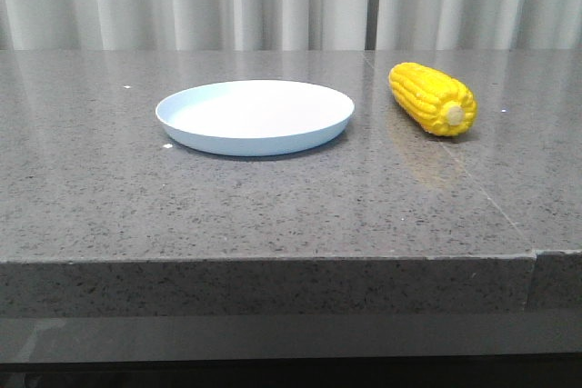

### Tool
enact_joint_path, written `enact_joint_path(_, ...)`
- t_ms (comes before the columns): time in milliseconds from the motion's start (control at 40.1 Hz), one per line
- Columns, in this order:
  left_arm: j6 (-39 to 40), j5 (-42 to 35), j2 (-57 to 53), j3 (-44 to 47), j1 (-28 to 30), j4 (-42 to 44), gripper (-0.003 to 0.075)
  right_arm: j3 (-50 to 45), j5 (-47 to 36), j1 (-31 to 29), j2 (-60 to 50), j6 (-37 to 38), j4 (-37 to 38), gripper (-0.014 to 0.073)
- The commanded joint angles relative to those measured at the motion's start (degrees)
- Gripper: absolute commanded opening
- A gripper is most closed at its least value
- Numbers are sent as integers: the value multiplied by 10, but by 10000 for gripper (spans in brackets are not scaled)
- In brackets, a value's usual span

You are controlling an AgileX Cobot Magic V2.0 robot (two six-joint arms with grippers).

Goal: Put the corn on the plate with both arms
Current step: 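Lift the left gripper away from the plate and withdraw it, then lower the right gripper over the yellow corn cob and grasp it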

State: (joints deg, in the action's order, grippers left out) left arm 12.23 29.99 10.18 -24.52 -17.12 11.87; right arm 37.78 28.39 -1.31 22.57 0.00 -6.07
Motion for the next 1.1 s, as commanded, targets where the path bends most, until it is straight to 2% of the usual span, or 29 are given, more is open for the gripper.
enact_joint_path(0, 1, -51, -34, 2, -3, 5, -20, 21, -45, -4, 8, -6, -3, 646)
enact_joint_path(224, 1, -60, -52, 9, -3, 5, -20, 22, -66, -4, 15, -6, -10, 646)
enact_joint_path(324, 1, -60, -52, 9, -3, 5, -20, 38, -65, -4, 54, -6, -32, 646)
enact_joint_path(548, 1, -60, -52, 9, -3, 5, -20, 132, -13, -3, 241, -6, -49, 646)
enact_joint_path(748, 1, -60, -52, 9, -3, 5, -20, 225, 34, 0, 414, -6, -115, 646)
enact_joint_path(1072, 1, -60, -52, 9, -3, 5, -20, 360, 90, 89, 632, -6, -128, 646)
